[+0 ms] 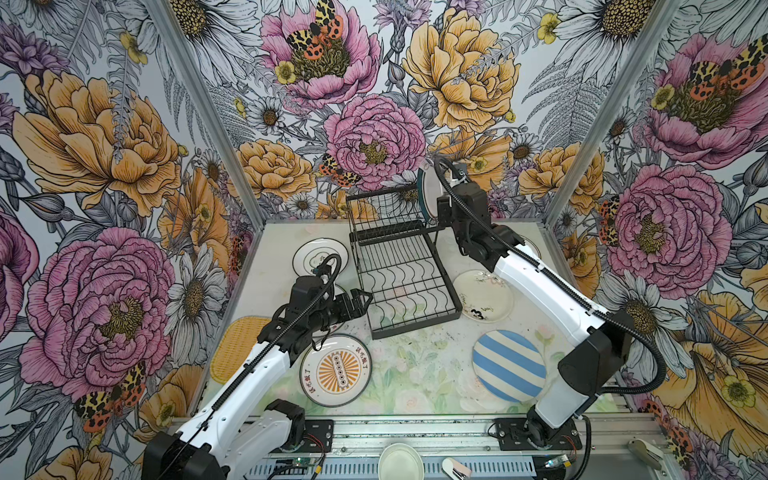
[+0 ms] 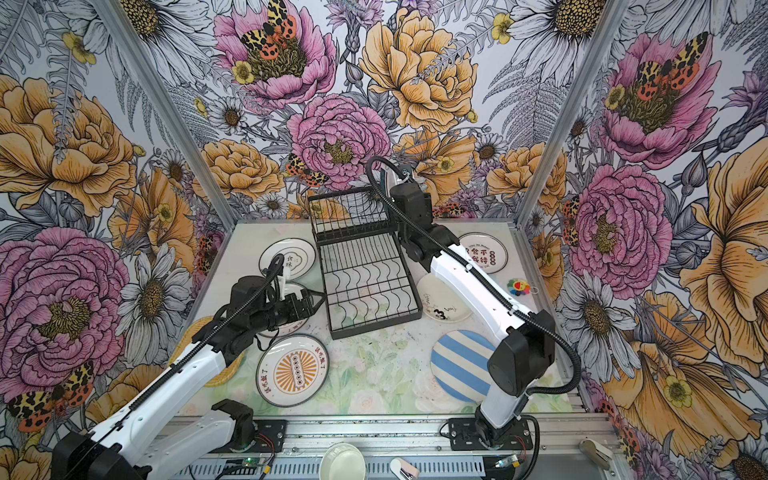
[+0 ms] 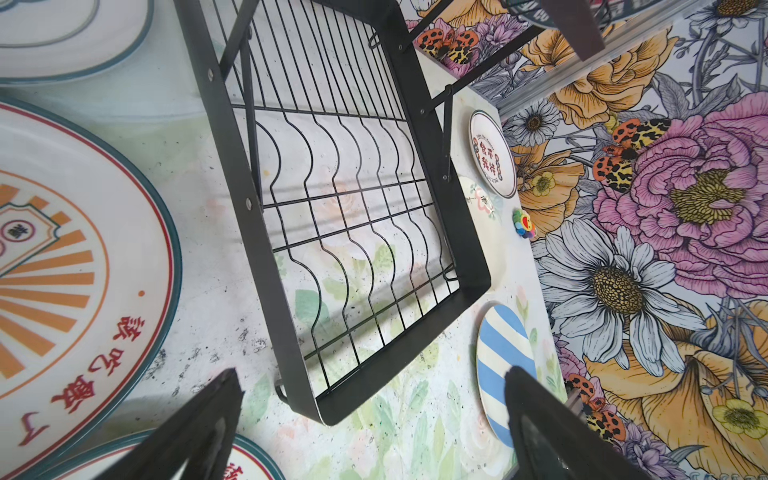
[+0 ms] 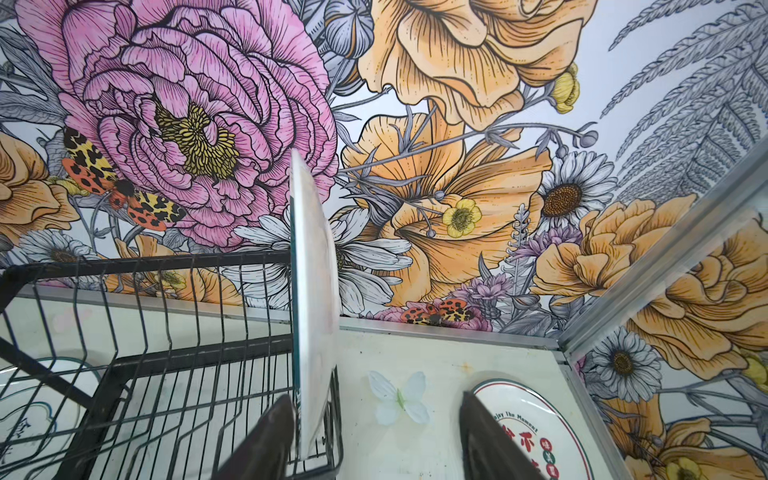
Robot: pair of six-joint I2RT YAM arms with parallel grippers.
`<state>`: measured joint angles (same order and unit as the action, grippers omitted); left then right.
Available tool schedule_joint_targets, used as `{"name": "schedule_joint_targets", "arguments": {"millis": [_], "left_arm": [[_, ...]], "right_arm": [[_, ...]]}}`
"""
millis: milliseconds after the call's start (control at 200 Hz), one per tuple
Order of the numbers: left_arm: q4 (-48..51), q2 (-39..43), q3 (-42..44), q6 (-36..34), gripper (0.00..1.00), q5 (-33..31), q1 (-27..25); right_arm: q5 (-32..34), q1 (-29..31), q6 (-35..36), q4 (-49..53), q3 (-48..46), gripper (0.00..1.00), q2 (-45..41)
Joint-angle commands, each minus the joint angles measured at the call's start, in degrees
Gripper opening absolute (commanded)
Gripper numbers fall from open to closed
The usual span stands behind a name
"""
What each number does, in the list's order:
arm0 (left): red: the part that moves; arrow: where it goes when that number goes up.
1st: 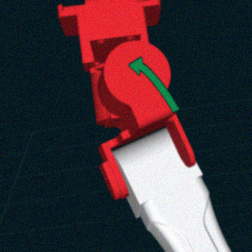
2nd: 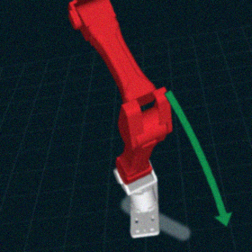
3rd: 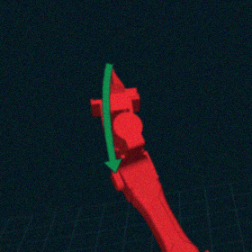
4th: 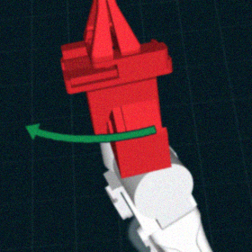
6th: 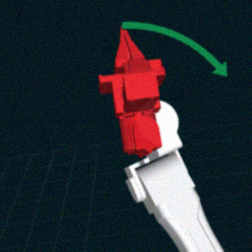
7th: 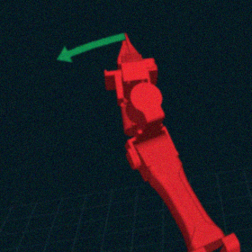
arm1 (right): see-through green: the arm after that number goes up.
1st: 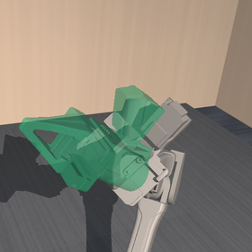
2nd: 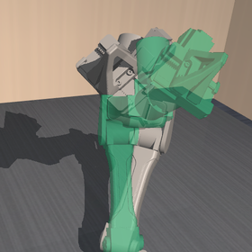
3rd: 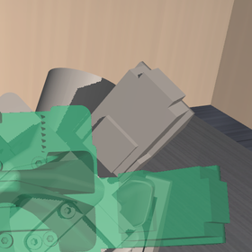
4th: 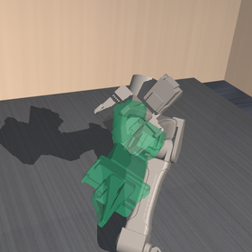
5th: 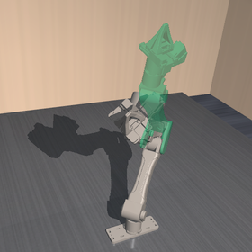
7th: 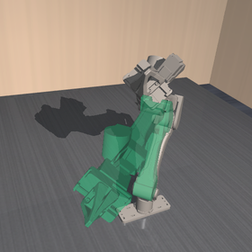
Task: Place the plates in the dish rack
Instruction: 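Open the right gripper and draw it back from the rack, then move the right gripper down to the blue-and-white striped plate's edge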
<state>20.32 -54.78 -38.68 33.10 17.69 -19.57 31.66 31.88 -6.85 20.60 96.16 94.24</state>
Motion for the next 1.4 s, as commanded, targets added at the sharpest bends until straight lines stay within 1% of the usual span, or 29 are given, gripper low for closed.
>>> {"name": "schedule_joint_targets", "arguments": {"millis": [0,155,310,445,545,620,686,761,821,901,981,1096,1251,1396], "left_arm": [[1.3,1.26,0.88,0.73,0.99,-2.42,0.46],[1.3,0.93,1.16,1.17,0.99,-2.78,0.23],[1.21,-0.17,0.8,0.91,0.99,-3.03,-0.64],[1.15,-1.77,0.23,0.13,0.99,-2.69,-2.2],[1.19,-2.5,0.05,0.08,0.99,-2.59,-3.25],[1.22,-2.68,0.05,0.12,0.99,-2.51,-3.79],[1.24,-2.91,0.1,0.14,0.99,-1.94,-4.15],[1.24,-3.35,0.18,0.12,0.99,-0.85,-4.61],[1.3,-3.63,0.32,0.13,0.99,-0.38,-5.14],[1.29,-3.74,0.53,0.28,0.99,-0.29,-5.8],[1.21,-3.99,0.81,0.44,0.99,-0.29,-6.4],[1.21,-4.49,0.97,0.48,0.99,-0.3,-7.5],[1.16,-4.93,1.3,0.24,0.99,0.06,-8.53],[1.19,-4.72,1.67,0.23,0.99,0.14,-8.72]], "right_arm": [[-2.45,-0.01,-4.54,3.41,-4.43,0.68,-5.75],[-6.93,-1.58,-12.12,9.53,-13.17,0.69,-12.32],[-12.74,-5.11,-20.62,14.61,-22.69,0.7,-18.19],[-20.46,-11.04,-28.15,16.69,-32.31,0.7,-22.09],[-25.47,-16.46,-31.18,19.02,-38.0,0.71,-23.71],[-28.76,-20.6,-32.18,20.36,-41.68,0.73,-24.47],[-31.44,-24.19,-32.64,21.05,-44.87,0.76,-24.84],[-33.24,-28.17,-32.9,21.32,-48.23,0.78,-24.92],[-32.28,-30.54,-32.94,21.5,-50.54,0.79,-25.24],[-29.65,-32.52,-33.12,21.41,-53.06,0.84,-26.07],[-29.3,-35.64,-33.52,21.19,-55.13,0.86,-26.2],[-28.76,-38.54,-32.35,21.15,-55.99,0.9,-25.32],[-30.77,-42.52,-29.99,20.61,-56.81,0.94,-23.56],[-35.47,-46.46,-28.61,18.35,-58.75,0.95,-21.77]]}}
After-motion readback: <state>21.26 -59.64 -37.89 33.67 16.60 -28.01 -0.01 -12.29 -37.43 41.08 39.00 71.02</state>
